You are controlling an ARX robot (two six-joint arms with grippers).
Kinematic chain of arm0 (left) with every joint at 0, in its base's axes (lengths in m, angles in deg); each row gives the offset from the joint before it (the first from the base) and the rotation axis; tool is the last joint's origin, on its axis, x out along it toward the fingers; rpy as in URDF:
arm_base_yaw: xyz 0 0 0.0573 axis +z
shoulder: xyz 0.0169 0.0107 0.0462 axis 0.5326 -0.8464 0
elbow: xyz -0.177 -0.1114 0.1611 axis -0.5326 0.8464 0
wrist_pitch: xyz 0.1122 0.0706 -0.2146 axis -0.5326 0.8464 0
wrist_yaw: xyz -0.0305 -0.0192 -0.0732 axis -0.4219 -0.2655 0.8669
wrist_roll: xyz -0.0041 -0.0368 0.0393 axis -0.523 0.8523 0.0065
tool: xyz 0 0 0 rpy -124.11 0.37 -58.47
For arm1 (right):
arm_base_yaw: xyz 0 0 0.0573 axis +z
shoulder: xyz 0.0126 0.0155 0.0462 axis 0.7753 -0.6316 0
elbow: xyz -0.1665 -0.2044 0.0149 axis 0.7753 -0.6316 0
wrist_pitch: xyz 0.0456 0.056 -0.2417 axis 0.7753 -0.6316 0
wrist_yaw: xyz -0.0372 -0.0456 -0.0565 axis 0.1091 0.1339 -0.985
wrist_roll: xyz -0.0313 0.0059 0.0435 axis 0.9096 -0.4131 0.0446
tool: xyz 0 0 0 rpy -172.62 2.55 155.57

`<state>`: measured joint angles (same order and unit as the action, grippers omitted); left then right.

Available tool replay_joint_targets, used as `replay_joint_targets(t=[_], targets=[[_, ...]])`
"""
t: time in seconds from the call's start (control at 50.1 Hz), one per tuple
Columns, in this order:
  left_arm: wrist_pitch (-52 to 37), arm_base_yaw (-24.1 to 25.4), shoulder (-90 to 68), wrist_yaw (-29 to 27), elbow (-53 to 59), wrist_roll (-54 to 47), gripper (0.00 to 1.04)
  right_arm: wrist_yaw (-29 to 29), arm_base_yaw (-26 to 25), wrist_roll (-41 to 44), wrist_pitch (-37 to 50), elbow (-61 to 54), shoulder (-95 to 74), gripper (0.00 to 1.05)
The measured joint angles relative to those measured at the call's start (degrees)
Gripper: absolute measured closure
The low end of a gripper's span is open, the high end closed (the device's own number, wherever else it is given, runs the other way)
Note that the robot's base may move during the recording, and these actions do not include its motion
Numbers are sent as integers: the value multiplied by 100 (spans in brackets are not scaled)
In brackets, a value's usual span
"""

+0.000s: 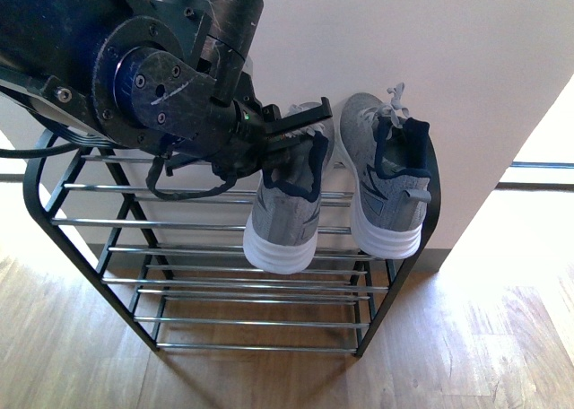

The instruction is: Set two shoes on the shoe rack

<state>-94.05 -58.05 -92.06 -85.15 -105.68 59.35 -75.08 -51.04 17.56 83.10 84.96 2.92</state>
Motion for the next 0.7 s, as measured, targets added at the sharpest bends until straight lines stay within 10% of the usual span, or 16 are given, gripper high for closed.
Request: replay_joint_targets(t=[0.699], targets=[[-883, -343, -431, -1460, -361, 575, 103, 2, 0, 2, 0, 0, 0, 9]])
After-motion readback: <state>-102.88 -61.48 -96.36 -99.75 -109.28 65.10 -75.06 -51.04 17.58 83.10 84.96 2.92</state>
